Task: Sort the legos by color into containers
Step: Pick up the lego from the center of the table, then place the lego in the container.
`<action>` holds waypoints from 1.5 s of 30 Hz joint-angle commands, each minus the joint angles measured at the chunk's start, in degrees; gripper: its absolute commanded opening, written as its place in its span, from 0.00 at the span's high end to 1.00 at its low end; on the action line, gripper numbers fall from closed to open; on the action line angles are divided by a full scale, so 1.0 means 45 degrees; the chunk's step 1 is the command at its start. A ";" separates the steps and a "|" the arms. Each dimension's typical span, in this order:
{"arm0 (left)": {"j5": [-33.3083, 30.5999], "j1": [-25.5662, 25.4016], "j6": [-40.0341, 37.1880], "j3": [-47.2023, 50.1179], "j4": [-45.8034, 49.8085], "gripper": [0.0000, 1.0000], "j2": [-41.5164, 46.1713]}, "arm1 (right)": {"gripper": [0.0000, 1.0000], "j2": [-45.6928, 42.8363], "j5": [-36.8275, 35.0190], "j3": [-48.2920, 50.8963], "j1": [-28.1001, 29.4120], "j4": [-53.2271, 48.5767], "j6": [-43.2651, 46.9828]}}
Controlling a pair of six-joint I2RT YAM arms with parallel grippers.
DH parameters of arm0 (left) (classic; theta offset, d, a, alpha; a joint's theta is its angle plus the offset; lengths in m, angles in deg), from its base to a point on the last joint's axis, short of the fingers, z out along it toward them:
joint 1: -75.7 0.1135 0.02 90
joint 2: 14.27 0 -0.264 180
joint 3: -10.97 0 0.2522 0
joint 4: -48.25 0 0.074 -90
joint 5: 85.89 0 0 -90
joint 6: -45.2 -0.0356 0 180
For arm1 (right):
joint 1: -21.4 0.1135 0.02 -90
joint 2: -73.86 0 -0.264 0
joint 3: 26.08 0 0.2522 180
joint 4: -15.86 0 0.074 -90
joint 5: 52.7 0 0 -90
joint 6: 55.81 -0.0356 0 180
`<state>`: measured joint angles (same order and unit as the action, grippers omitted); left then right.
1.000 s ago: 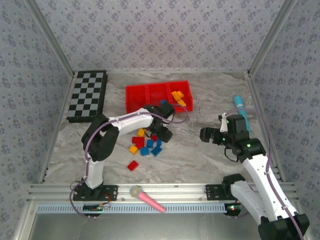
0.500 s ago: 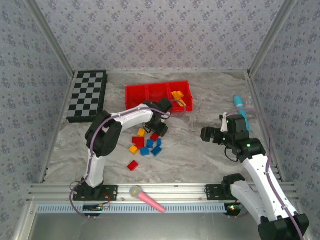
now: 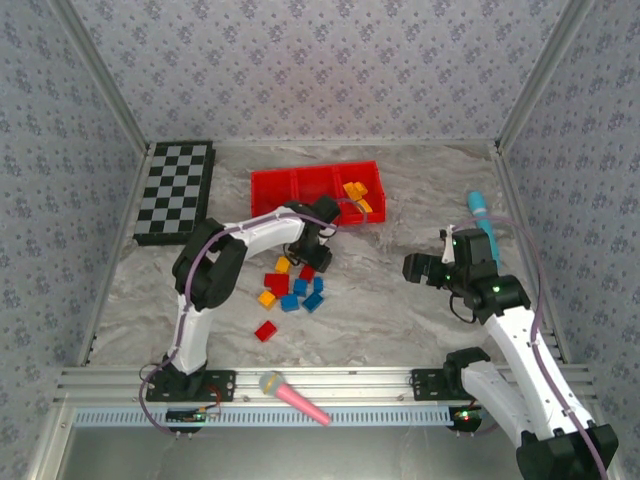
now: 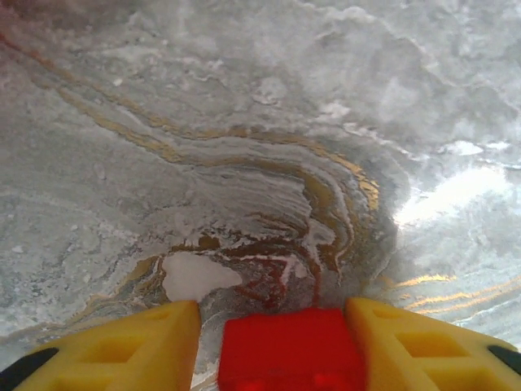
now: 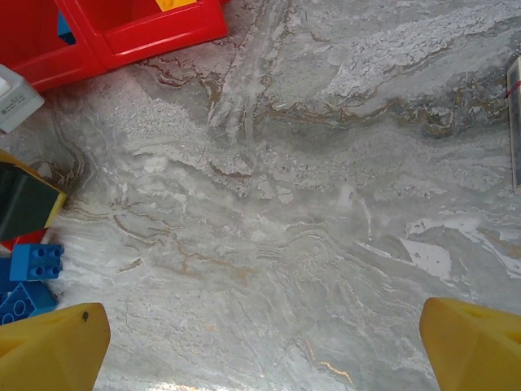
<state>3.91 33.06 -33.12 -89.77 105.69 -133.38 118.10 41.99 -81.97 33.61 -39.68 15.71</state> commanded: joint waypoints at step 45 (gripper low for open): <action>-0.3183 0.4176 0.2580 -0.3185 -0.2328 0.73 0.1158 | 0.00 -0.0424 -0.1174 0.0007 0.0329 -0.0188 0.0001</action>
<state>-9.45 51.03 -21.99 -101.44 97.45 -127.26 116.97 37.44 -81.97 34.68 -39.75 15.74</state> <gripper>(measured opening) 0.315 0.999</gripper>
